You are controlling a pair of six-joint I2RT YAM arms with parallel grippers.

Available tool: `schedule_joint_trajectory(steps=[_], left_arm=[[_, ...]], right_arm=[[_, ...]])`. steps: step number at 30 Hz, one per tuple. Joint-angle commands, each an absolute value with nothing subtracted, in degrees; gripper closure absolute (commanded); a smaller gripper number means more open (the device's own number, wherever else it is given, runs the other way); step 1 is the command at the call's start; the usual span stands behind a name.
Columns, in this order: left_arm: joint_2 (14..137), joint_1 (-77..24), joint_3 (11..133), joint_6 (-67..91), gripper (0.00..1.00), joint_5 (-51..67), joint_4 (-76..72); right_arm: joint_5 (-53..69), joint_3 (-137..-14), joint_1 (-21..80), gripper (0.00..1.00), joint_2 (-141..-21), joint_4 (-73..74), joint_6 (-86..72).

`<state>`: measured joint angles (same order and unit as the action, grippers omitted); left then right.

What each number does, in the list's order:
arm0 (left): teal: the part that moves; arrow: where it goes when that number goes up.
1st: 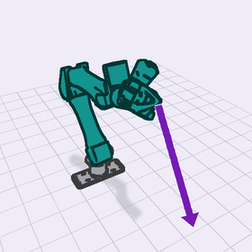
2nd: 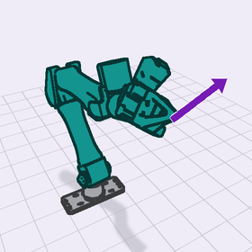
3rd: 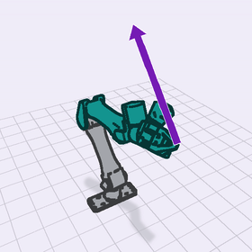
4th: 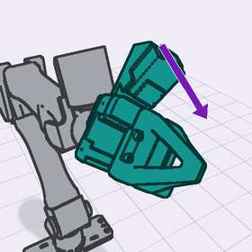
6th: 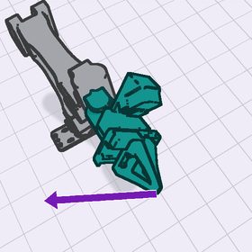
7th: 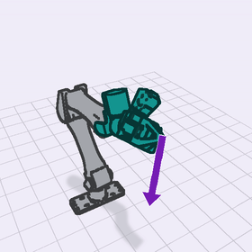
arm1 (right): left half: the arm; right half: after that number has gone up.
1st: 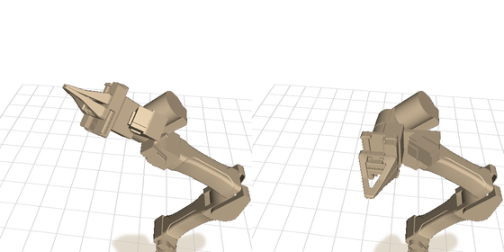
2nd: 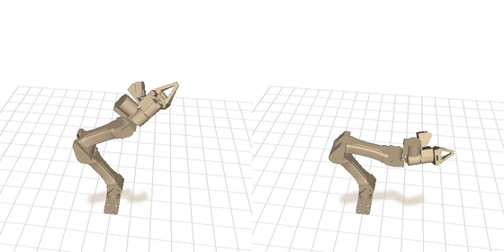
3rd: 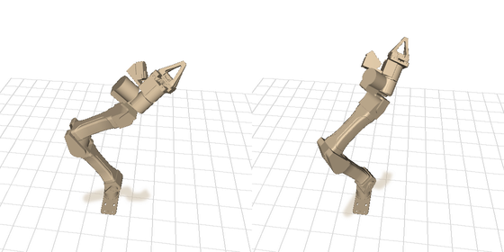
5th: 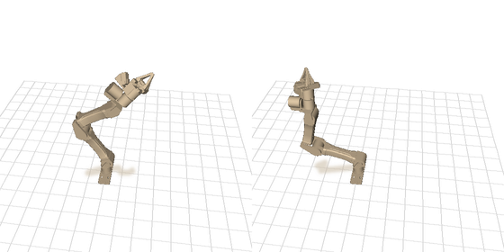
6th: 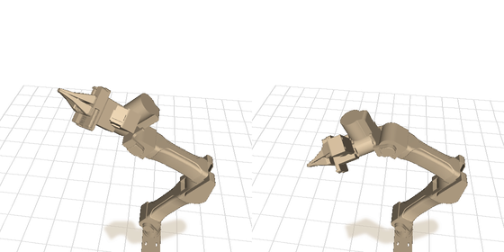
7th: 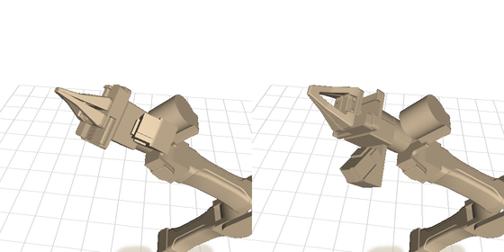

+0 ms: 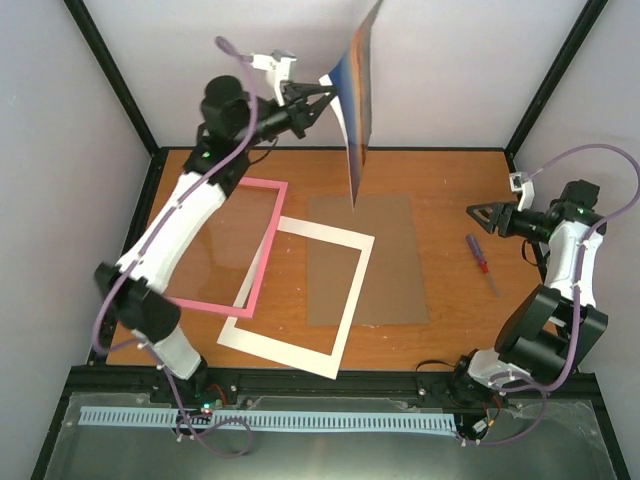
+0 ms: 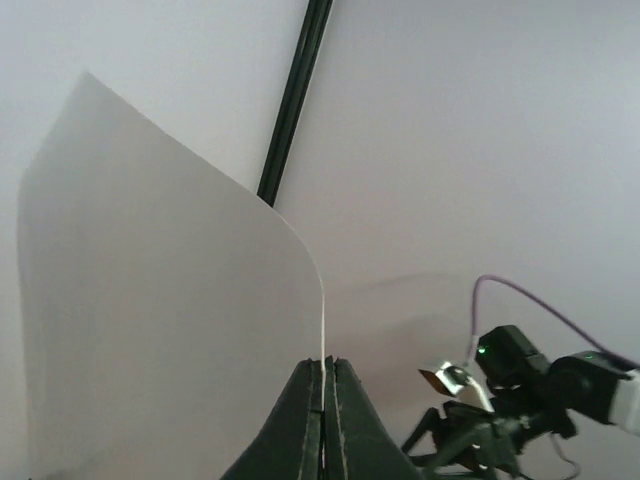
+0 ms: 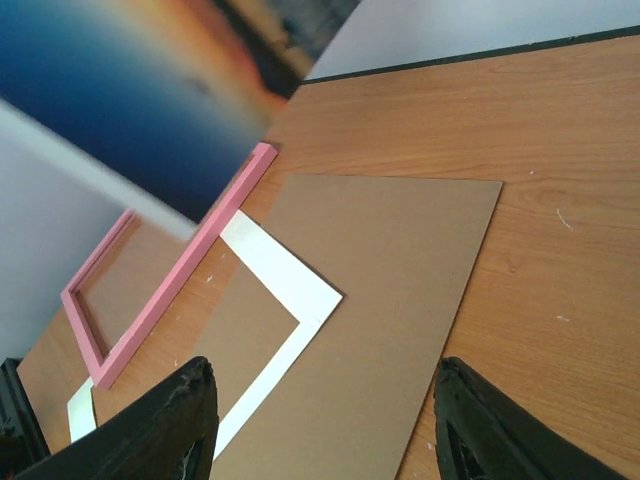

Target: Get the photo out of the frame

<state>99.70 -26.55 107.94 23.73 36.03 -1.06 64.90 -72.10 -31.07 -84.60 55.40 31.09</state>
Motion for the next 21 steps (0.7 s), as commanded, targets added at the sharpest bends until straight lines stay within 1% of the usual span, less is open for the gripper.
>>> schedule_joint_trajectory(steps=[1,4,6,8,11,14,19,21], left_arm=[[88.88,-27.54,96.29,31.41,0.99,33.46,0.13],[82.87,-30.29,91.50,32.54,0.99,34.14,1.47],[80.48,-31.83,90.26,33.39,0.99,36.57,3.58],[78.19,-33.72,89.46,34.29,0.99,38.68,5.25],[74.35,-39.41,90.42,31.58,0.99,37.31,10.53],[71.21,-42.16,91.75,31.02,0.99,37.81,14.87],[63.04,-42.63,84.68,32.45,0.99,41.38,15.01],[59.82,-42.55,81.42,31.28,0.99,39.73,17.04]], right_arm=[[63.85,-67.15,-30.63,0.43,-79.09,44.00,19.19],[58.90,-61.88,-30.50,0.43,-76.42,35.16,13.36],[58.73,-60.12,-30.50,0.43,-75.74,33.35,11.96],[60.01,-59.06,-30.43,0.43,-75.68,33.23,11.30],[61.22,-58.48,-30.41,0.43,-75.59,34.41,11.14],[61.52,-58.70,-30.41,0.43,-74.56,36.86,12.03],[59.28,-57.23,-30.41,0.40,-69.77,36.29,13.03],[58.90,-55.98,-30.41,0.39,-67.93,34.80,12.67]])
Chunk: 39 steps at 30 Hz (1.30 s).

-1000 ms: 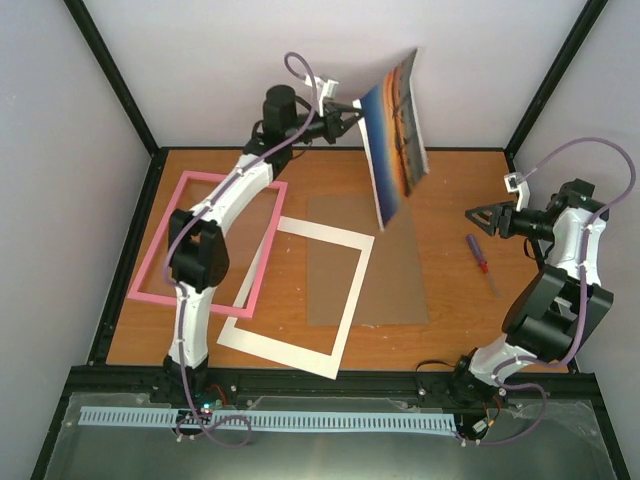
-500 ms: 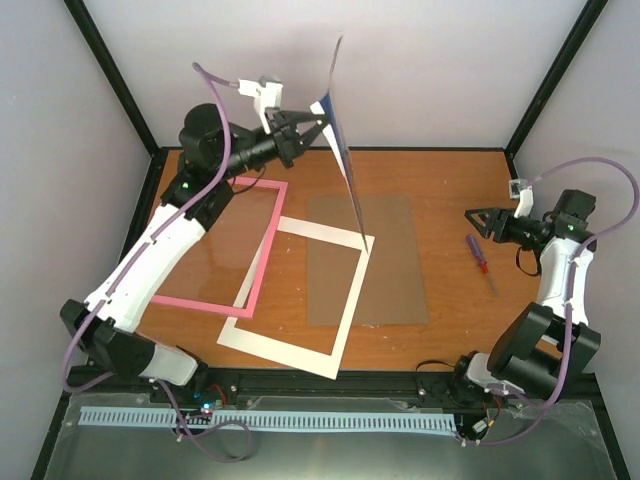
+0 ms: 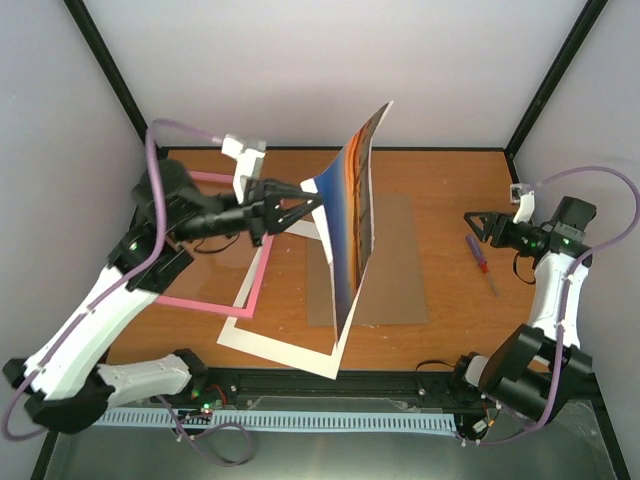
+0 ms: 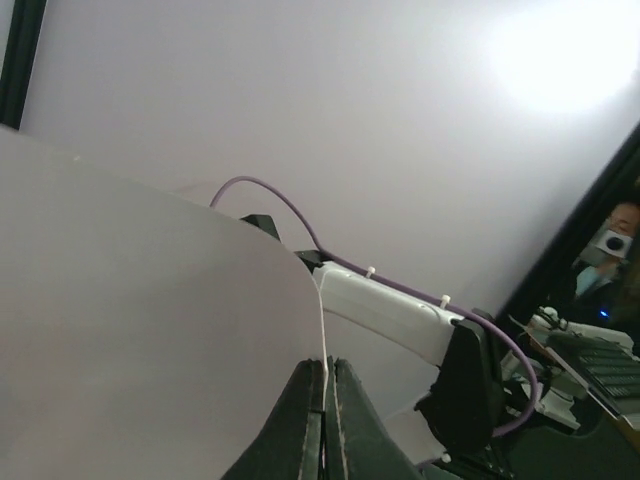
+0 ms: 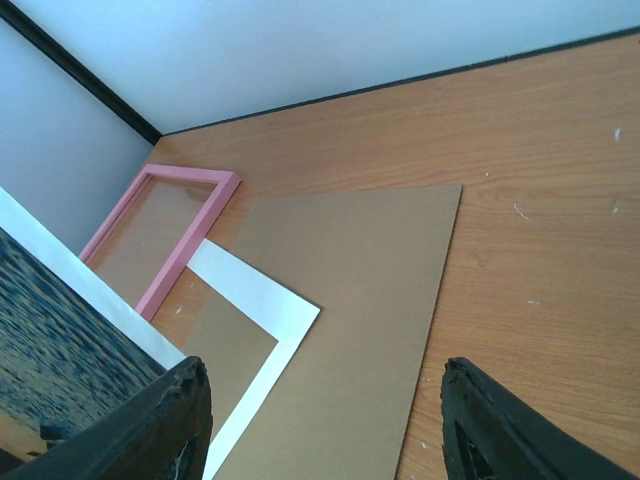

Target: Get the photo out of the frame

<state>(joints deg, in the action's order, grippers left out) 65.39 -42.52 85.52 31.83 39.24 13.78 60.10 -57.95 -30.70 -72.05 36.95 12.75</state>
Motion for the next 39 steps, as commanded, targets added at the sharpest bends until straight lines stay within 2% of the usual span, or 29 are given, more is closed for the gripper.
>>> schedule_joint_trajectory(steps=[1,5,9,12,17,23,35,39], left_arm=[[58.43,-42.60,79.64,30.16,0.99,35.10,19.23],[56.65,-40.93,69.61,28.07,0.99,19.12,25.74],[64.47,-31.78,61.95,26.93,0.99,25.61,23.96],[71.25,-27.89,60.10,23.73,0.99,22.62,20.99],[82.12,-24.21,62.30,17.95,0.99,20.29,16.91],[97.16,-23.56,71.79,15.47,0.99,17.20,19.26],[110.99,-23.55,83.49,11.94,0.99,13.94,20.52],[112.27,-23.55,84.39,11.82,0.99,16.49,21.37]], right_arm=[[59.13,-55.49,-30.41,0.39,-67.18,34.32,12.43],[60.69,-53.16,-30.41,0.38,-66.14,32.27,11.72],[60.16,-53.07,-30.41,0.38,-67.83,33.16,13.96],[59.45,-53.88,-30.41,0.35,-69.09,34.82,15.53],[58.74,-52.85,-30.48,0.34,-68.17,34.93,16.75],[60.01,-52.19,-30.41,0.34,-68.69,34.92,17.13],[60.80,-51.67,-30.06,0.34,-69.34,35.59,17.96],[56.52,-53.11,-23.98,0.34,-67.34,36.62,18.90]])
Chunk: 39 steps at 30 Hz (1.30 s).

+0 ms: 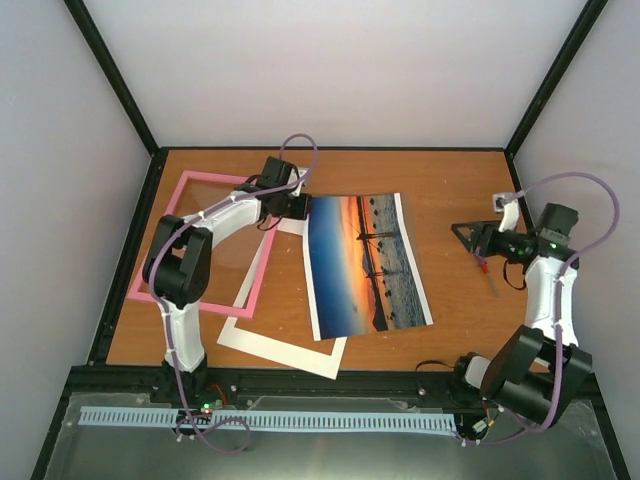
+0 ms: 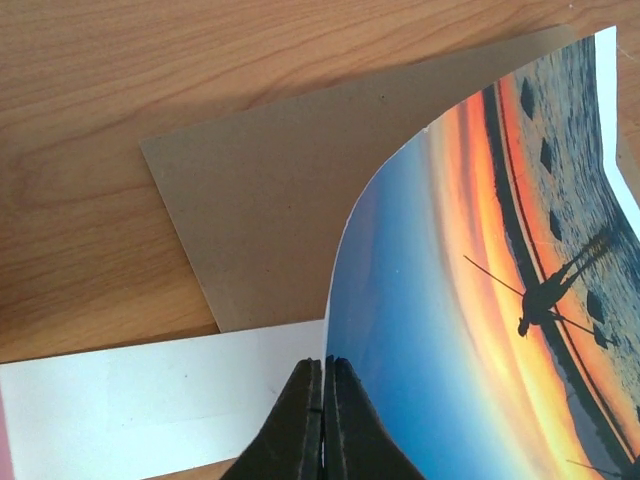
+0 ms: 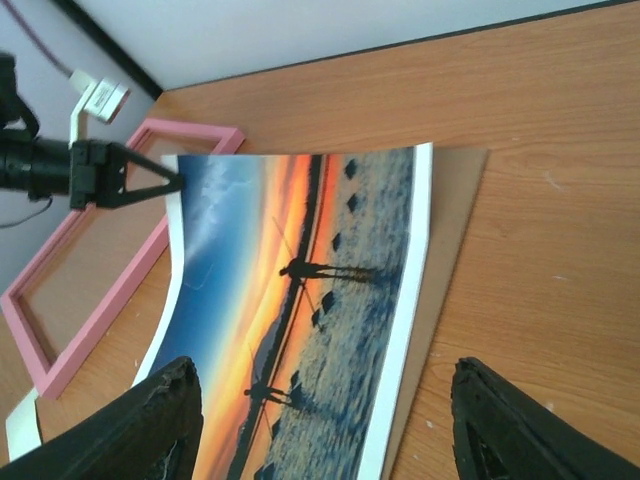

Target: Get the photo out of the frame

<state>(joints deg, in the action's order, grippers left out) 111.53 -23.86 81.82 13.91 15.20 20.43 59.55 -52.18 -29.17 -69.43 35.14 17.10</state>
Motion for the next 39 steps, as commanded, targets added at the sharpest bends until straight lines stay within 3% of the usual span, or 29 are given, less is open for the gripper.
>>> schedule_joint_trajectory(steps=[1,7,11,14,20,29,30,32,33,37,39], left_arm=[[111.60,-23.55,83.43,11.92,0.99,17.34,21.01],[107.92,-23.55,79.51,8.20,0.99,18.77,20.71],[109.19,-23.55,80.45,6.12,0.99,24.00,21.62],[112.31,-23.55,83.31,6.10,0.98,21.53,22.15],[116.89,-23.55,89.48,10.73,0.62,11.48,24.54],[102.43,-23.55,81.81,15.20,0.47,7.58,23.46],[100.38,-23.55,80.80,15.40,0.46,6.56,24.01],[96.59,-23.55,79.20,15.26,0.44,5.01,25.20],[94.99,-23.55,79.31,14.88,0.43,4.33,26.77],[88.60,-23.55,80.42,12.20,0.37,1.41,31.14],[84.73,-23.55,79.62,11.42,0.28,-1.70,30.26]], right_arm=[[54.14,-54.15,-20.53,0.34,-66.75,38.08,20.93],[30.31,-49.37,4.10,0.34,-59.57,31.89,23.95],[29.43,-47.86,7.46,0.32,-59.49,31.51,25.25],[30.63,-47.16,7.51,0.31,-59.77,31.48,25.26],[31.24,-46.83,7.47,0.31,-60.06,31.84,25.39],[30.24,-47.29,7.47,0.29,-61.35,31.64,25.07],[29.65,-47.62,7.47,0.25,-61.47,31.55,24.63],[24.59,-47.83,7.47,0.04,-61.02,29.51,22.07],[20.82,-48.18,7.47,0.00,-60.53,28.32,21.13],[9.01,-52.10,7.38,0.00,-58.88,25.63,19.99],[5.77,-55.37,7.30,0.00,-58.24,24.74,18.67]])
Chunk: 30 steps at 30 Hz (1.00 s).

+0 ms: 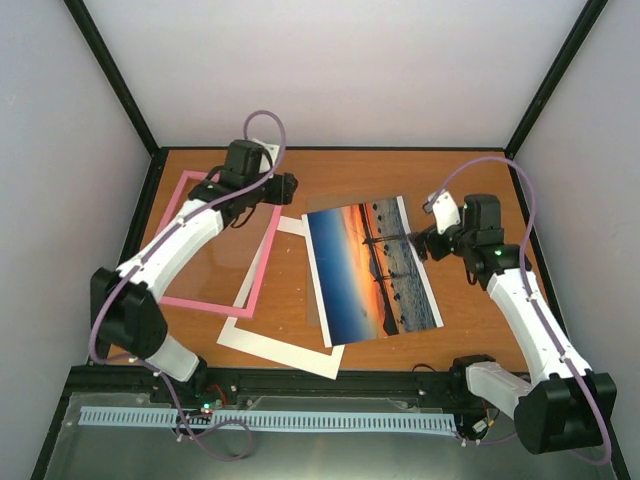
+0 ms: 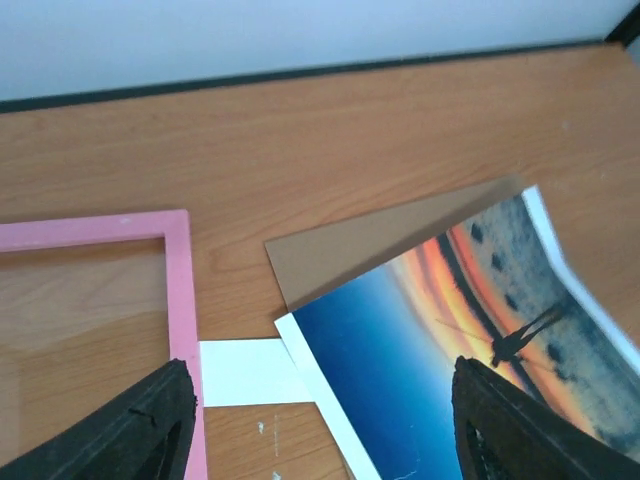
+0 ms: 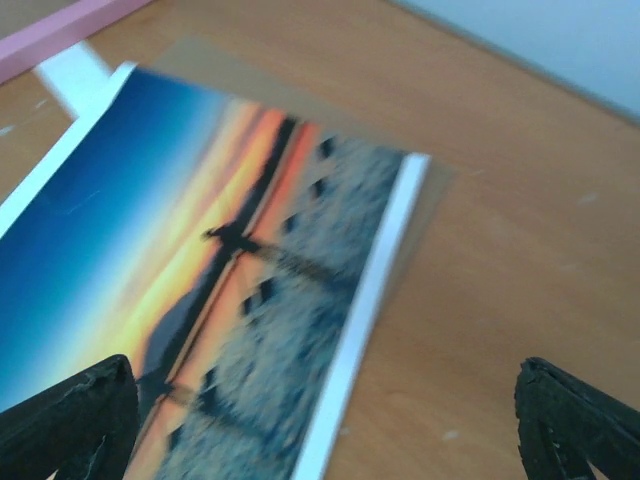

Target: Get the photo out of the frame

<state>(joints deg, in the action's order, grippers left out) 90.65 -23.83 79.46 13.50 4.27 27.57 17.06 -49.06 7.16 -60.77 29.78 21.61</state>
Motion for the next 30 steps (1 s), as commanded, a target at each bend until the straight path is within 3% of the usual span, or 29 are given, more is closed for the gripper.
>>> schedule_joint_trajectory(steps=[1,5,12,18,21,30], left_arm=[[82.63,-23.55,78.86,10.97,0.22,-3.18,29.09],[73.63,-23.55,70.25,11.16,0.01,-7.87,18.80],[64.49,-23.55,54.17,17.27,0.00,-23.93,5.63],[63.73,-23.55,52.24,20.36,0.00,-22.29,5.24],[62.37,-23.53,53.04,22.10,0.00,-22.60,6.22],[58.83,-23.64,49.88,20.78,0.00,-23.46,2.52]], right_arm=[[4.01,-56.28,7.28,0.00,-57.81,23.46,15.90],[0.80,-55.47,7.29,0.00,-56.60,18.16,1.89],[-3.47,-39.03,7.29,0.00,-51.45,3.18,-3.50],[3.57,-44.18,7.03,0.00,-52.09,7.56,-1.93],[0.92,-49.84,7.03,0.00,-52.57,13.24,0.94],[1.21,-48.86,6.50,0.00,-52.45,12.87,0.25]])
